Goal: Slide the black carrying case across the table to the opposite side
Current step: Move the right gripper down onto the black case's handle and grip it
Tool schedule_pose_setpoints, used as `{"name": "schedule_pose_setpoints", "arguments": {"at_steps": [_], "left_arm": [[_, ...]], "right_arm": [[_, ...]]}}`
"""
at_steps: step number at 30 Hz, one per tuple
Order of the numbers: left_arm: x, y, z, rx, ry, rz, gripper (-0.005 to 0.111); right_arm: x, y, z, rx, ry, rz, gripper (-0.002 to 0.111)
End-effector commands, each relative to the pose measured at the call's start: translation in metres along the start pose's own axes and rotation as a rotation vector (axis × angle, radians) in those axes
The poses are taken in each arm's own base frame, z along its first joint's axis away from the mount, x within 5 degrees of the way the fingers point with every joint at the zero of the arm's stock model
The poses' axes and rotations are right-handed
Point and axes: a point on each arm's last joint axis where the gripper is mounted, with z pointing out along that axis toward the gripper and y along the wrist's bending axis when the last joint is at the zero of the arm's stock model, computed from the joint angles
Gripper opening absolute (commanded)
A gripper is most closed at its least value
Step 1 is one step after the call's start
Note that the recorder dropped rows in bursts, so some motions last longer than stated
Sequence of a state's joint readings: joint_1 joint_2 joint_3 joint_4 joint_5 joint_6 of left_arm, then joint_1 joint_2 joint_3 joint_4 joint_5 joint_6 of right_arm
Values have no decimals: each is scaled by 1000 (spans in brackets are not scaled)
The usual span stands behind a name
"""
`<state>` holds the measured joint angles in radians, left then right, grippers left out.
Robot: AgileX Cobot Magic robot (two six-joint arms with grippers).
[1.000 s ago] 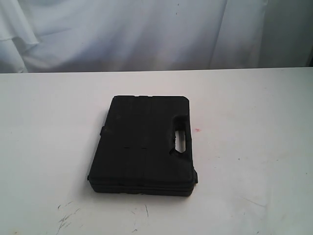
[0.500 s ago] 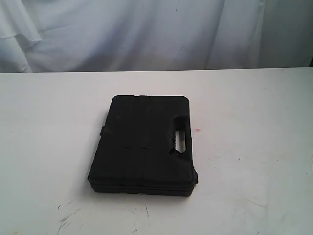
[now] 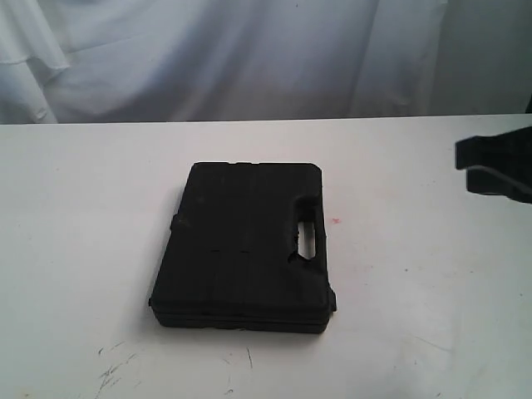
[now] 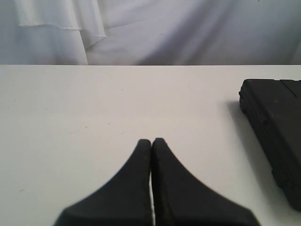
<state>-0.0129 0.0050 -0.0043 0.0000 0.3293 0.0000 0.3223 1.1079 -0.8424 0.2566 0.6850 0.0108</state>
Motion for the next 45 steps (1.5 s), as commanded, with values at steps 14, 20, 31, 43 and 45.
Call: {"name": "schedule_pose_setpoints", "arguments": {"at_steps": [14, 20, 31, 43, 45], "left_arm": [[0, 0, 0, 1, -15, -13, 0], [0, 0, 0, 1, -15, -13, 0], [0, 0, 0, 1, -15, -13, 0], [0, 0, 0, 1, -15, -7, 0], [0, 0, 0, 1, -15, -7, 0]], "right_arm": [[-53, 59, 151, 34, 313, -20, 0], [-61, 61, 186, 60, 372, -3, 7], [-68, 62, 230, 86, 404, 22, 42], [-58, 55, 259, 133, 425, 30, 42], [-57, 54, 262, 136, 430, 30, 42]]}}
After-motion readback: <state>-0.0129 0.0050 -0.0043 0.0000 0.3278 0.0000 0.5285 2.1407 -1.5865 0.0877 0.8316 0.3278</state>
